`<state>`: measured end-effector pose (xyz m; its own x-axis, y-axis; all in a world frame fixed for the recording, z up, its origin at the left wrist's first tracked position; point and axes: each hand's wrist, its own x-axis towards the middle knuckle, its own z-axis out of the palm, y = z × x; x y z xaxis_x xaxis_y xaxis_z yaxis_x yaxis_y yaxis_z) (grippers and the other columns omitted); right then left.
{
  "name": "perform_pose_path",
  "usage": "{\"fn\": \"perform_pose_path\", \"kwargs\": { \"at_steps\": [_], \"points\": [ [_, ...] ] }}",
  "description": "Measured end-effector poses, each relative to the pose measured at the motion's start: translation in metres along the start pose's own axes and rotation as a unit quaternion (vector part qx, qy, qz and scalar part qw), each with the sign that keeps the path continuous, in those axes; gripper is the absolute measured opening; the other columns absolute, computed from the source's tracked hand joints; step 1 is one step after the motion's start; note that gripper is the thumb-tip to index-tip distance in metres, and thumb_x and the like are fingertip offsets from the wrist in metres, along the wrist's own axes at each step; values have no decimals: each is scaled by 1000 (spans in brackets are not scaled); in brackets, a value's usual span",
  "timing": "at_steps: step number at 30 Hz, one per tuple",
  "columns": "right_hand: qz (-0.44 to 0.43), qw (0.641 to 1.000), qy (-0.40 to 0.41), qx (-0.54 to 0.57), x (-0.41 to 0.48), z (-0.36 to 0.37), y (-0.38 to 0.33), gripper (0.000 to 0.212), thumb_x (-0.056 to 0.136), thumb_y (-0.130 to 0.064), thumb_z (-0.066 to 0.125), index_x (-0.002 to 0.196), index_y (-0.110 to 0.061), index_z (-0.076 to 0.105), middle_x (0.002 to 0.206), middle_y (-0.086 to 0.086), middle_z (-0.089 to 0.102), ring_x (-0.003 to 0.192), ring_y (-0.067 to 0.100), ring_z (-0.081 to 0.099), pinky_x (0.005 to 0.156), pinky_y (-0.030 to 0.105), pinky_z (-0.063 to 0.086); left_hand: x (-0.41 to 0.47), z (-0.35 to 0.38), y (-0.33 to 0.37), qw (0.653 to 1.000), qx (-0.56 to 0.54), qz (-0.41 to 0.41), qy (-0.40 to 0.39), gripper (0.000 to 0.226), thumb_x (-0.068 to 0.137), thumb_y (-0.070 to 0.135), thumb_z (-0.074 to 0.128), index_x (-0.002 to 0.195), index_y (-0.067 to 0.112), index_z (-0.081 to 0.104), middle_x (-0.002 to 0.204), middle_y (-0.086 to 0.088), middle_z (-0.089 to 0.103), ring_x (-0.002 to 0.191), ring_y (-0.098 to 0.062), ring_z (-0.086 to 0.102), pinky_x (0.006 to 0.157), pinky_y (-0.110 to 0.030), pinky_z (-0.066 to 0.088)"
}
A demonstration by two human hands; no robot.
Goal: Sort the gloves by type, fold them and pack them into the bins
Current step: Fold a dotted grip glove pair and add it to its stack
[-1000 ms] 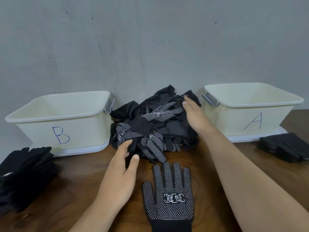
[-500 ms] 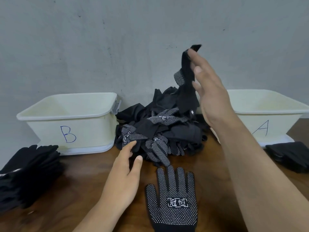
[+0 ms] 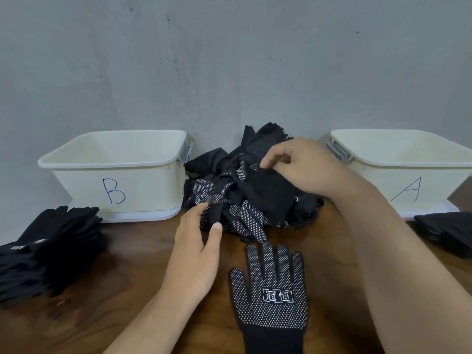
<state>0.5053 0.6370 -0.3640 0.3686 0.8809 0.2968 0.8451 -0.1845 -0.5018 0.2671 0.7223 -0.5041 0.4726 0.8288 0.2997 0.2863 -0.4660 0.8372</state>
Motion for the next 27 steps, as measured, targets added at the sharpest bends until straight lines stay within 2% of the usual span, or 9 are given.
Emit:
{"fn": "perform_pose_path", "kwargs": {
  "at_steps": [3,6,7,10,12,15,20,23,27],
  "points": [
    [4,998,-14,-54,-5,-7,3,33,91,-4,63,99,-31,80,96,-15,75,83,-2,66,71,5,44,-1,0,2,1000,12,9,4,50,107,36,56,154,40,40,151,27,41,144,6,33,117,-24,29],
    [26,997,-38,-61,-10,-5,2,4,90,-32,79,91,-30,76,87,-13,74,78,3,65,68,16,46,-3,0,5,1000,16,20,8,47,106,33,57,151,38,44,143,30,41,141,7,32,112,-17,24],
    [35,994,-71,-78,-12,-1,2,12,88,-40,81,90,-30,75,84,-13,73,77,3,65,70,22,49,-4,0,5,1000,14,23,8,46,106,32,57,150,39,45,140,32,41,140,7,33,110,-16,24],
    [1,991,-88,-105,-16,14,-3,10,87,-26,78,87,-34,72,77,-17,72,71,1,64,72,28,52,-6,0,7,999,10,34,5,43,107,33,56,148,41,46,136,37,42,140,8,35,105,-9,26],
    [-19,995,-96,-28,-20,16,-8,22,88,-12,69,88,-32,75,78,-22,73,69,1,66,71,26,55,-6,-1,8,999,8,44,12,42,107,33,56,147,42,47,140,33,45,140,9,37,105,-6,29],
    [-31,981,-189,33,-26,13,-15,21,90,-11,73,95,-31,78,89,-16,79,78,6,72,80,31,58,-6,-1,9,997,-3,71,27,42,105,28,58,145,40,51,140,24,54,138,0,48,111,-20,39],
    [-2,1000,-5,-1,-14,16,10,22,83,-36,87,86,-30,66,84,-10,72,73,3,66,74,28,56,-11,2,13,994,-9,111,7,44,104,21,61,144,37,53,132,22,58,130,-9,56,111,-29,46],
    [-15,996,-83,-28,-14,19,18,18,87,-29,83,96,-39,71,94,-18,74,79,-2,68,83,32,59,-11,1,17,995,-13,103,-5,51,105,23,61,149,45,48,128,22,62,122,-7,60,105,-26,48],
    [-39,983,-173,-55,-17,27,14,20,92,-24,81,102,-42,76,98,-20,75,83,-9,67,83,20,55,-16,-2,23,995,3,82,-54,61,107,35,56,153,64,31,117,25,68,117,5,60,96,-9,42]
  ]
}}
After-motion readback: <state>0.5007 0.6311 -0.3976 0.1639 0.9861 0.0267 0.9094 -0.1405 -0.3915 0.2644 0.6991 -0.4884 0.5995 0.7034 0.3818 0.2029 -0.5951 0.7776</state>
